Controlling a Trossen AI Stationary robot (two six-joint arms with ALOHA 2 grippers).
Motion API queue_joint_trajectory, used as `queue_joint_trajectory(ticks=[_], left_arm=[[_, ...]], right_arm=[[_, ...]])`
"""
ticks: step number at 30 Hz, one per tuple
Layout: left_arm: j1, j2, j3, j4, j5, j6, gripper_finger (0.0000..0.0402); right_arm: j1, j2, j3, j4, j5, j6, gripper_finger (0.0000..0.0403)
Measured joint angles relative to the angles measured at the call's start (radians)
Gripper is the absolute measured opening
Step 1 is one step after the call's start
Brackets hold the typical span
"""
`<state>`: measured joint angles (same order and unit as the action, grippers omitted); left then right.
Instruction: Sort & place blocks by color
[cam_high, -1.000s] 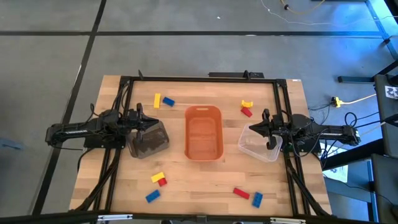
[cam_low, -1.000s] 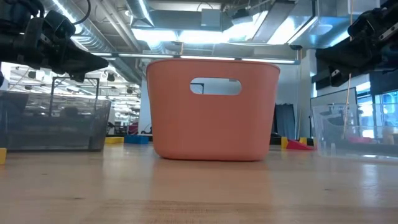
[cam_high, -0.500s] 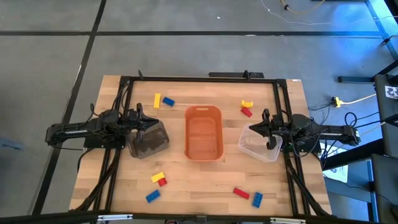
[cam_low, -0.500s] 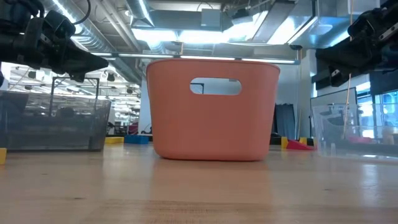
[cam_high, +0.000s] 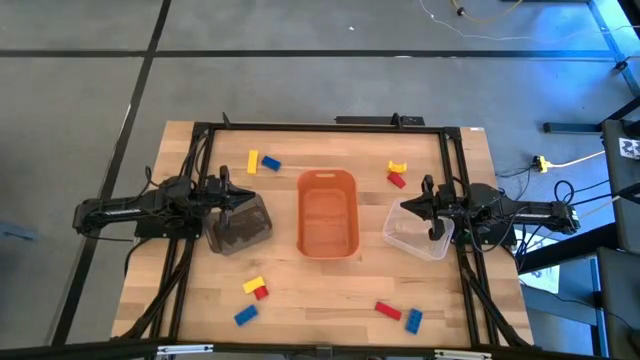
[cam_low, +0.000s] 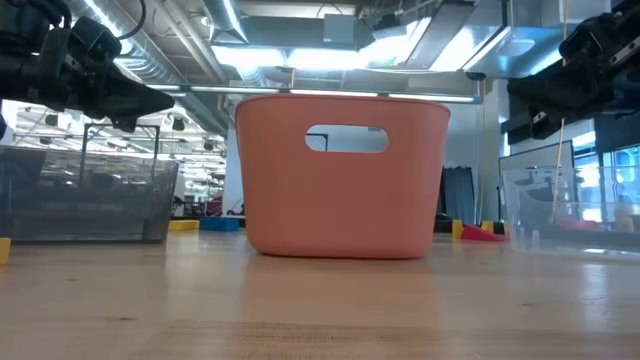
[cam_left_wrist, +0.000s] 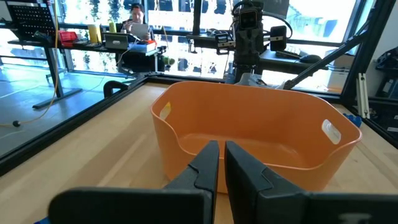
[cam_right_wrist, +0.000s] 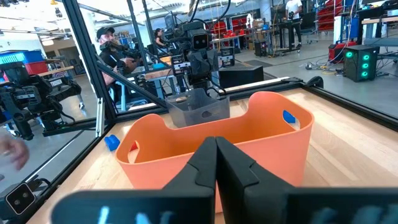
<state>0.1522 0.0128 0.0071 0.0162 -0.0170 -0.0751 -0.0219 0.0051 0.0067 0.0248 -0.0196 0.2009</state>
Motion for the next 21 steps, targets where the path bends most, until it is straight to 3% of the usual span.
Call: queue_joint_trajectory(ticks=[21], left_arm=[[0.000,0.000,0.000,0.025,0.000,0.000,0.0020]], right_arm=[[0.000,0.000,0.000,0.000,0.000,0.000,0.0004]])
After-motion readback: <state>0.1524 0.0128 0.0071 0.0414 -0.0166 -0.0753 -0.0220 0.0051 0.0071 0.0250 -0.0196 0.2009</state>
